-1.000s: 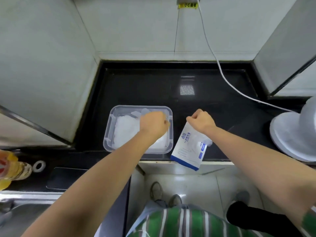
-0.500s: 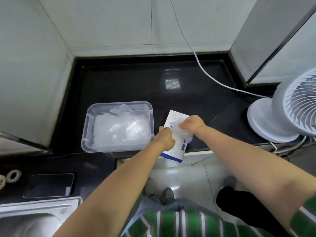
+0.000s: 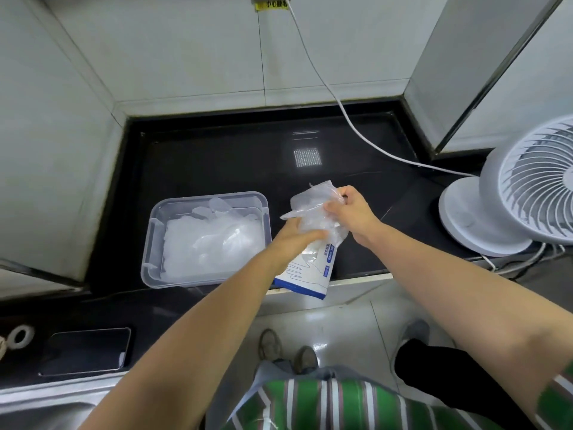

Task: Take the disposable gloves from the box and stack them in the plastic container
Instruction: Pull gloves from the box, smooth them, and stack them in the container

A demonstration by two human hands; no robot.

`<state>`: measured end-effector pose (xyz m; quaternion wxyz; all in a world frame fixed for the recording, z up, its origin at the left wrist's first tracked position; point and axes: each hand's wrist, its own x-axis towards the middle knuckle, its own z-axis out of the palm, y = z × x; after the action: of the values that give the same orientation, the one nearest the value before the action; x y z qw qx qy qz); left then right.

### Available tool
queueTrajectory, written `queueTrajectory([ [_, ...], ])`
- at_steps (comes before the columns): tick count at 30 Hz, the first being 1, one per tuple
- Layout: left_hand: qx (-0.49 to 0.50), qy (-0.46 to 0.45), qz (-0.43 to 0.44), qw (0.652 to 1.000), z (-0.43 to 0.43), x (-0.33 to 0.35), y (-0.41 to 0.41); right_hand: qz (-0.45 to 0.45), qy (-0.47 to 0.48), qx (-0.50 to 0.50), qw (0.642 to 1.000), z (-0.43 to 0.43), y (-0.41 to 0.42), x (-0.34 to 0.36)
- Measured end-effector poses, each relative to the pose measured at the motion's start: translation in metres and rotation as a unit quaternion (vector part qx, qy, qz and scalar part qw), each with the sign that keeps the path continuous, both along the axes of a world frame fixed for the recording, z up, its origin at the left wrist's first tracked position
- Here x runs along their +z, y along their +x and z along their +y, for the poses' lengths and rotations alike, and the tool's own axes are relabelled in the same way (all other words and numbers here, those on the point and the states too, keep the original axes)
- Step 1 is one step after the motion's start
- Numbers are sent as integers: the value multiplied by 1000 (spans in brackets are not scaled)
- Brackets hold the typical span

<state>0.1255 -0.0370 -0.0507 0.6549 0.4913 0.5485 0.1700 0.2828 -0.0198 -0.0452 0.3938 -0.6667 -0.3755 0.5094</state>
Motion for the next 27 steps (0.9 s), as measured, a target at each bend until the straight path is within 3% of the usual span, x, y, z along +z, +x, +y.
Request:
queueTrajectory([
  [2, 33, -33, -123, 991, 6, 15, -3, 18, -5, -1, 1000, -2, 0, 1],
  [4, 59, -56, -142, 987, 12, 28, -6, 36, -8, 10, 999, -3, -3, 3],
  [6, 104, -36, -59, 992, 17, 34, -6, 58, -7, 29, 998, -2, -8, 6],
  [10, 151, 99, 73, 981, 23, 27, -19, 92, -9, 106, 990, 1, -18, 15],
  [13, 164, 143, 95, 971, 25, 23, -38, 104, -6, 115, 988, 1, -26, 16],
  [19, 260, 113, 72, 956, 23, 24, -62, 121, 27, 164, 979, 1, -43, 18],
  [21, 271, 118, 102, 950, 22, 23, -70, 156, 30, 163, 974, 2, -50, 17],
  [24, 261, 196, 127, 936, 19, 22, -86, 206, -18, 191, 960, 5, -60, 20],
  [27, 285, 228, 136, 921, 13, 24, -107, 175, -55, 276, 943, 5, -71, 24],
])
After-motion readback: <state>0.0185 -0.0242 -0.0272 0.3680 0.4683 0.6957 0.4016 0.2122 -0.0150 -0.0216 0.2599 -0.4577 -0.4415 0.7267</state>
